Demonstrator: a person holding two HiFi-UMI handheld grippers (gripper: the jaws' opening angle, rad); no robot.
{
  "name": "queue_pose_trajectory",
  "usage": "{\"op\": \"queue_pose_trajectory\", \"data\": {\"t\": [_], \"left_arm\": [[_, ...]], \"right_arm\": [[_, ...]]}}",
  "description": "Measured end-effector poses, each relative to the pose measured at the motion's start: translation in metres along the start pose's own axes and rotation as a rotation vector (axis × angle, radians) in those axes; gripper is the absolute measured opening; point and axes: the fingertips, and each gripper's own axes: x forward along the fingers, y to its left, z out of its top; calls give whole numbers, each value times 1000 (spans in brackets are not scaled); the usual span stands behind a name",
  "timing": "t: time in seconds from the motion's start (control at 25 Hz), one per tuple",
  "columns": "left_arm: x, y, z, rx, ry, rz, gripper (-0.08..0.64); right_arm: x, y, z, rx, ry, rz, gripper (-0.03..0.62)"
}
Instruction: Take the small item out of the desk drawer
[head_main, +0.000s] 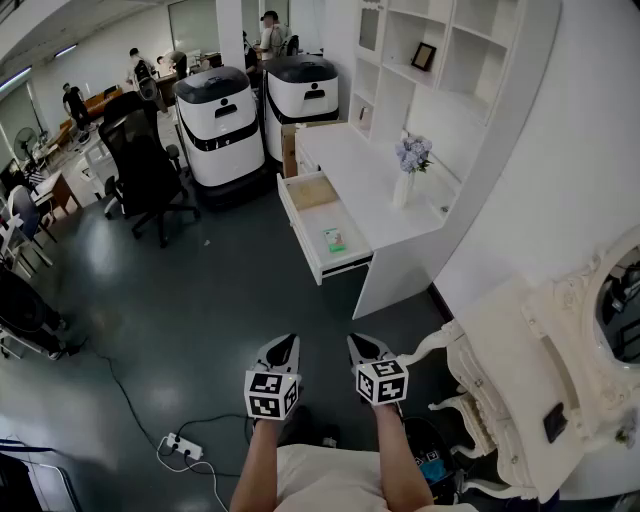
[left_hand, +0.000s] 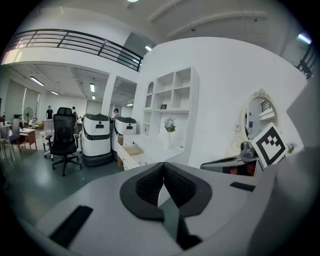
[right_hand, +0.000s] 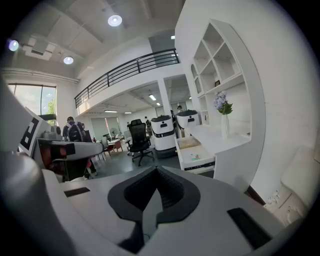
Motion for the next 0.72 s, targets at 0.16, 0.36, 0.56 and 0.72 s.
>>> {"op": "queue_pose_trajectory", "data": {"t": [0.16,0.36,0.56,0.72], "left_arm": [[2,-4,-4,5,0,-5,17],[7,-11,-7,17,17,-11,17],[7,-17,1,55,11,-21,17],[5,-11,4,59,5,-3,17]], "right_arm": [[-2,-7,-3,7,-6,-23,21],[-6,-12,-7,17,-4,-10,21],[-8,-26,2,71,-37,-22,21],[-7,-31,4,102,-53,-5,21]]}}
